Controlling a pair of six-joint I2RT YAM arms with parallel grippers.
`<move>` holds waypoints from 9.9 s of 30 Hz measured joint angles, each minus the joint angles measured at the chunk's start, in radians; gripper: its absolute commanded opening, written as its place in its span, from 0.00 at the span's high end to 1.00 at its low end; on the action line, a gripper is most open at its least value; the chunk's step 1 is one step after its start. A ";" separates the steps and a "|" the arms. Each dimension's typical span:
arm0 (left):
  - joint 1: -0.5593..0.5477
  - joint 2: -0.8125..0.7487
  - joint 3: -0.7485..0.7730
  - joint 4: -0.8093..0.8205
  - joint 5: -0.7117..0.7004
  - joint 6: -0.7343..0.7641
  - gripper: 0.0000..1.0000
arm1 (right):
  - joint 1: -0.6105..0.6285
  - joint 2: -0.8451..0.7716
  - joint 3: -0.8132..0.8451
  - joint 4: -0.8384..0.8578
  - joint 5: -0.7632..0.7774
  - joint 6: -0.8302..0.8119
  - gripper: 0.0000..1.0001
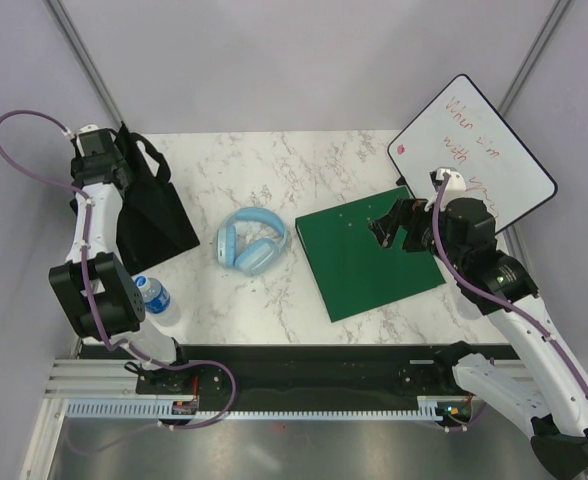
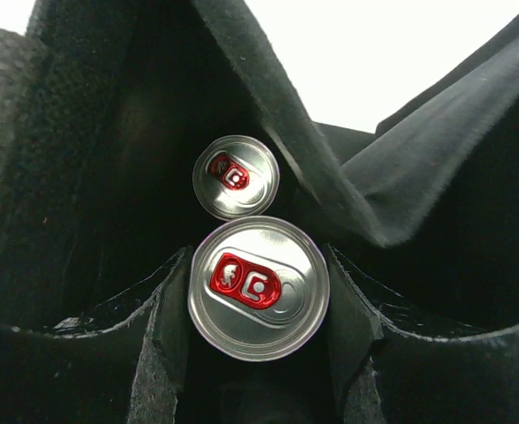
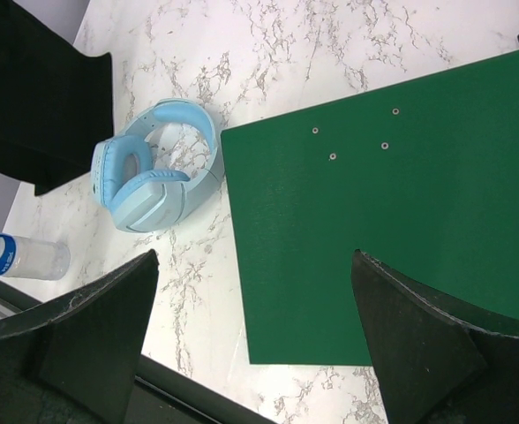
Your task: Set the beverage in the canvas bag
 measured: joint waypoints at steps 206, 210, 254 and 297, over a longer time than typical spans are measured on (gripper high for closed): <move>-0.469 -0.587 -0.238 -0.174 0.650 -0.183 0.02 | 0.732 0.601 0.314 -0.016 0.495 -0.040 0.95; -0.469 -0.586 -0.238 -0.174 0.656 -0.183 0.02 | 0.771 0.635 0.314 0.003 0.533 -0.055 0.88; -1.137 -0.501 -0.303 -0.308 0.287 -0.183 0.20 | 0.816 0.146 0.252 -0.011 0.846 0.148 0.28; -1.214 -0.286 -0.140 -0.449 0.160 -0.217 0.48 | 0.816 0.052 0.172 -0.025 0.909 0.173 0.27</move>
